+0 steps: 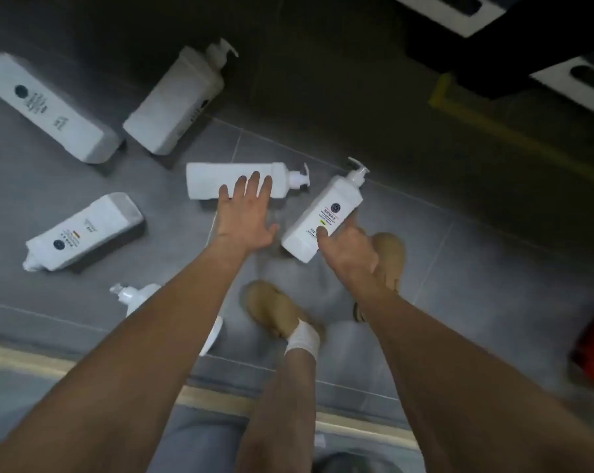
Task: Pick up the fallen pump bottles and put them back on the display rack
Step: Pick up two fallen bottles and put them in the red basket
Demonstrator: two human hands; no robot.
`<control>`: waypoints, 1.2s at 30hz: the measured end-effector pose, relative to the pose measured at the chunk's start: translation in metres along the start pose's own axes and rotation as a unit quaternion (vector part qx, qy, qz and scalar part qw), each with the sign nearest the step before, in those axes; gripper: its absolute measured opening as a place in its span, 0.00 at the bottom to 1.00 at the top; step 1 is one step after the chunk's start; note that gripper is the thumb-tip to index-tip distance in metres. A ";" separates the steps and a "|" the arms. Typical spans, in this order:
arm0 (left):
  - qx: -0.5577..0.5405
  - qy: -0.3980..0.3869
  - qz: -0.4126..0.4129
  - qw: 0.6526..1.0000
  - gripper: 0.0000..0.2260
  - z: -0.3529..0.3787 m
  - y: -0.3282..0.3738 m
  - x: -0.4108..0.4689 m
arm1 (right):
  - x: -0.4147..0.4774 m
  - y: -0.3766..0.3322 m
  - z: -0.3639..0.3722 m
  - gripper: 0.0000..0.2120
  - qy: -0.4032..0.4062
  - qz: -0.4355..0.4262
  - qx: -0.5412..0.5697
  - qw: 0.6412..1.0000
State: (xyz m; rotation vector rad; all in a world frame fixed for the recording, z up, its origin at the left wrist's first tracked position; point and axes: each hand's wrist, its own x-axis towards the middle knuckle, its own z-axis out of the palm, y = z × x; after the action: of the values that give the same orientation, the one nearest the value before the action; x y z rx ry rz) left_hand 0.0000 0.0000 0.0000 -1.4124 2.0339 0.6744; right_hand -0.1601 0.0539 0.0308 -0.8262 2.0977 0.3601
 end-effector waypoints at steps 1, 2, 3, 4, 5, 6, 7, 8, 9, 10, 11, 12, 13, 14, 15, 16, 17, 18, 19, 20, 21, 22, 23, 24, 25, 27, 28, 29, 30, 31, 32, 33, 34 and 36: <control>0.018 -0.007 -0.003 1.000 0.39 0.007 -0.001 0.009 | 0.012 0.001 0.009 0.28 -0.004 0.033 0.035 0.999; 0.020 -0.011 -0.005 1.000 0.40 0.014 -0.004 0.019 | 0.025 0.003 0.019 0.28 -0.002 0.062 0.066 0.996; 0.028 -0.007 -0.010 1.000 0.40 0.024 -0.008 0.030 | 0.038 0.003 0.028 0.29 -0.001 0.084 0.103 0.991; 0.033 -0.004 -0.006 0.999 0.41 0.032 -0.013 0.040 | 0.049 0.002 0.036 0.30 -0.001 0.103 0.140 0.985; 0.038 0.005 -0.002 0.999 0.41 0.040 -0.017 0.050 | 0.061 0.001 0.045 0.32 0.007 0.117 0.170 0.978; 0.045 0.011 0.003 0.999 0.41 0.046 -0.018 0.061 | 0.071 -0.001 0.051 0.35 0.013 0.132 0.197 0.971; 0.049 0.018 0.007 0.999 0.42 0.053 -0.020 0.071 | 0.082 -0.002 0.058 0.39 0.022 0.147 0.219 0.964; 0.052 0.027 0.008 0.998 0.42 0.057 -0.021 0.079 | 0.091 -0.002 0.064 0.43 0.028 0.160 0.228 0.960; 0.055 0.031 0.013 0.998 0.42 0.063 -0.021 0.088 | 0.099 -0.003 0.069 0.46 0.033 0.174 0.235 0.956; 0.060 0.033 0.018 0.997 0.42 0.067 -0.021 0.095 | 0.107 -0.003 0.074 0.49 0.037 0.187 0.246 0.950; 0.065 0.037 0.025 0.997 0.42 0.072 -0.020 0.102 | 0.115 -0.004 0.080 0.50 0.044 0.199 0.259 0.944; 0.067 0.045 0.031 0.996 0.41 0.076 -0.019 0.108 | 0.121 -0.004 0.083 0.50 0.052 0.206 0.271 0.939; 0.065 0.058 0.033 0.996 0.40 0.080 -0.019 0.113 | 0.127 -0.005 0.087 0.50 0.058 0.208 0.279 0.936; 0.063 0.074 0.035 0.995 0.38 0.084 -0.019 0.118 | 0.131 -0.005 0.090 0.50 0.060 0.207 0.283 0.935; 0.064 0.088 0.038 0.993 0.37 0.087 -0.020 0.123 | 0.137 -0.006 0.093 0.51 0.061 0.205 0.286 0.934; 0.064 0.098 0.037 0.992 0.36 0.088 -0.020 0.126 | 0.142 -0.007 0.094 0.51 0.060 0.207 0.293 0.931; 0.067 0.098 0.037 0.992 0.35 0.089 -0.020 0.128 | 0.146 -0.008 0.096 0.50 0.059 0.213 0.305 0.926; 0.072 0.095 0.036 0.992 0.34 0.088 -0.019 0.129 | 0.150 -0.008 0.096 0.49 0.057 0.220 0.319 0.920; 0.080 0.092 0.037 0.992 0.34 0.087 -0.018 0.129 | 0.153 -0.007 0.095 0.48 0.055 0.227 0.328 0.915; 0.085 0.089 0.038 0.992 0.34 0.084 -0.017 0.128 | 0.154 -0.005 0.094 0.46 0.050 0.231 0.333 0.913; 0.083 0.083 0.035 0.992 0.33 0.082 -0.015 0.126 | 0.155 -0.002 0.092 0.45 0.043 0.229 0.334 0.913; 0.073 0.074 0.030 0.994 0.33 0.080 -0.012 0.124 | 0.154 0.001 0.090 0.44 0.035 0.220 0.332 0.917; 0.055 0.065 0.021 0.996 0.32 0.078 -0.010 0.121 | 0.152 0.004 0.088 0.43 0.028 0.207 0.326 0.922; 0.034 0.060 0.008 0.998 0.32 0.076 -0.007 0.117 | 0.149 0.008 0.085 0.41 0.022 0.193 0.317 0.928; 0.005 0.058 -0.007 0.998 0.32 0.075 -0.004 0.112 | 0.146 0.012 0.081 0.40 0.019 0.181 0.309 0.934; -0.065 0.056 -0.043 0.995 0.32 0.071 0.001 0.099 | 0.138 0.020 0.071 0.40 0.012 0.159 0.298 0.941; -0.104 0.062 -0.064 0.991 0.33 0.067 0.005 0.091 | 0.131 0.024 0.065 0.40 0.011 0.150 0.296 0.943; -0.146 0.068 -0.086 0.983 0.34 0.064 0.007 0.082 | 0.124 0.027 0.057 0.40 0.011 0.140 0.293 0.946; -0.189 0.072 -0.110 0.973 0.35 0.058 0.010 0.071 | 0.116 0.031 0.049 0.39 0.009 0.130 0.289 0.948; -0.232 0.073 -0.134 0.961 0.36 0.051 0.013 0.060 | 0.107 0.035 0.041 0.39 0.007 0.120 0.286 0.951; -0.270 0.070 -0.154 0.948 0.36 0.043 0.017 0.049 | 0.098 0.038 0.031 0.40 0.007 0.112 0.289 0.951; -0.303 0.068 -0.169 0.935 0.36 0.035 0.022 0.036 | 0.087 0.041 0.021 0.40 0.008 0.106 0.295 0.950; -0.329 0.067 -0.178 0.925 0.37 0.025 0.028 0.022 | 0.075 0.044 0.008 0.40 0.009 0.104 0.300 0.948; -0.367 0.076 -0.180 0.910 0.37 0.002 0.042 -0.006 | 0.047 0.051 -0.021 0.38 0.012 0.097 0.292 0.951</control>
State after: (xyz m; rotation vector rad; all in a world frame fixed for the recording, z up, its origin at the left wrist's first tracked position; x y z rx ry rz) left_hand -0.0374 0.0188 0.0062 -2.2502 1.5976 1.2678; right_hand -0.2274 0.0608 0.0046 -0.2749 2.1426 -0.1732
